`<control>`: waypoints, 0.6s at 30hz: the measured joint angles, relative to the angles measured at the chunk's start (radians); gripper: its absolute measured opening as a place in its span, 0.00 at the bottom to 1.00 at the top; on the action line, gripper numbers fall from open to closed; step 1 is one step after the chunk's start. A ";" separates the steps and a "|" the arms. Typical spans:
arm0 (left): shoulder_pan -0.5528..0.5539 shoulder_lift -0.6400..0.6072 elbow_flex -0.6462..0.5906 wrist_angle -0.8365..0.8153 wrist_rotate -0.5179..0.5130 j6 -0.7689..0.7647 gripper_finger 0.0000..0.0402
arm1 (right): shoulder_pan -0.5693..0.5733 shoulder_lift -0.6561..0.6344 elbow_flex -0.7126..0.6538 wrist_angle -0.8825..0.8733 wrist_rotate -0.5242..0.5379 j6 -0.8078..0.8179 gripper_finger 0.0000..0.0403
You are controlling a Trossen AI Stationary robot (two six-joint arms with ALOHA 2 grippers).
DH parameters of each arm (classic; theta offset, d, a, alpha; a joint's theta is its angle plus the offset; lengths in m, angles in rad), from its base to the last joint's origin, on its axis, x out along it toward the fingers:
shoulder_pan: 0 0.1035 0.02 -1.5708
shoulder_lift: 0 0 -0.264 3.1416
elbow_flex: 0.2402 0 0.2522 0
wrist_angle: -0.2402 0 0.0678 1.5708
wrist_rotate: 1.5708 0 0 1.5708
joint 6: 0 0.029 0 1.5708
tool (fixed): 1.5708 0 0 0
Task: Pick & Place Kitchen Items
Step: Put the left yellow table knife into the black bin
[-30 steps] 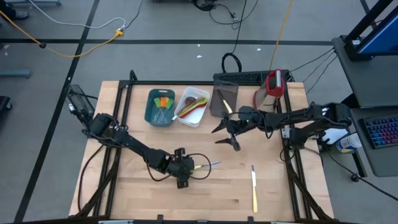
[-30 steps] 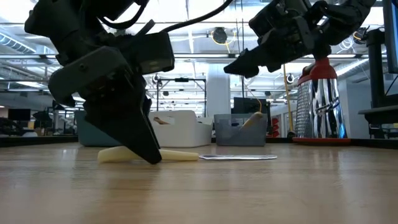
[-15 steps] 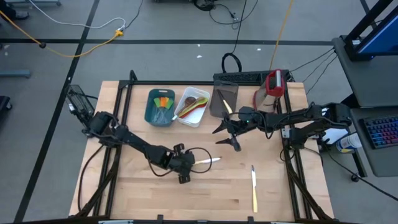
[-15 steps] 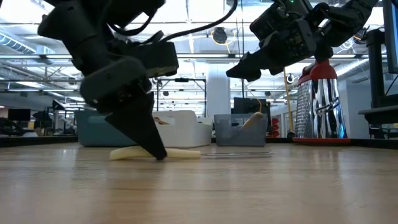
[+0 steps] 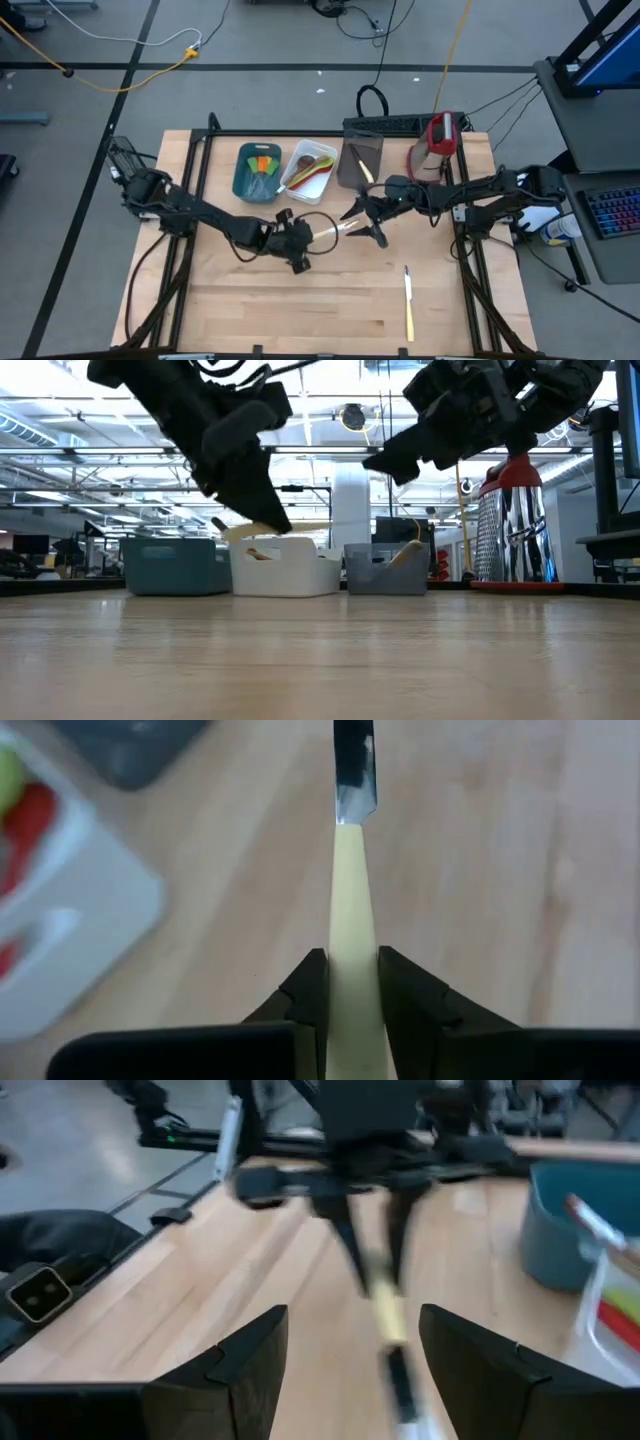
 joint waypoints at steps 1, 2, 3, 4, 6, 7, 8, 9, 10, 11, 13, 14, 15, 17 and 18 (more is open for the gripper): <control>0.005 -0.017 -0.001 -0.018 -0.014 -0.001 0.16 | 0.011 0.000 0.000 0.015 0.000 -0.012 0.54; 0.014 -0.029 -0.002 -0.022 -0.027 -0.001 0.16 | 0.023 0.000 0.000 0.025 0.000 -0.023 0.55; 0.022 -0.041 -0.002 -0.015 -0.032 0.002 0.16 | 0.036 0.000 0.000 0.033 0.000 -0.031 0.55; 0.030 -0.054 -0.002 -0.015 -0.037 0.008 0.15 | 0.048 0.000 0.000 0.043 0.000 -0.037 0.55; 0.048 -0.075 -0.002 -0.009 -0.056 0.008 0.14 | 0.073 0.001 0.000 0.063 0.002 -0.039 0.54; 0.057 -0.084 -0.001 0.004 -0.064 0.009 0.13 | 0.084 0.002 0.000 0.071 0.003 -0.039 0.54; 0.066 -0.093 0.000 0.004 -0.070 0.010 0.13 | 0.097 0.003 0.000 0.073 0.004 -0.039 0.54; 0.075 -0.101 -0.001 0.004 -0.080 0.011 0.13 | 0.108 0.003 0.000 0.073 0.005 -0.039 0.54; 0.084 -0.105 -0.001 0.019 -0.088 0.013 0.13 | 0.117 0.003 0.000 0.073 0.006 -0.038 0.53; 0.094 -0.109 -0.001 0.038 -0.092 0.014 0.14 | 0.128 0.003 0.000 0.079 0.010 -0.029 0.53; 0.108 -0.119 -0.001 0.056 -0.102 0.026 0.15 | 0.148 0.003 0.000 0.097 0.064 0.010 0.53; 0.116 -0.121 -0.001 0.086 -0.105 0.048 0.16 | 0.157 0.003 0.000 0.099 0.112 0.031 0.53; 0.122 -0.121 0.000 0.121 -0.106 0.073 0.16 | 0.165 0.003 0.000 0.096 0.180 0.055 0.53; 0.131 -0.121 0.000 0.167 -0.106 0.120 0.16 | 0.176 0.003 0.000 0.090 0.328 0.116 0.53; 0.134 -0.120 0.000 0.201 -0.104 0.145 0.15 | 0.178 0.003 0.000 0.089 0.390 0.157 0.53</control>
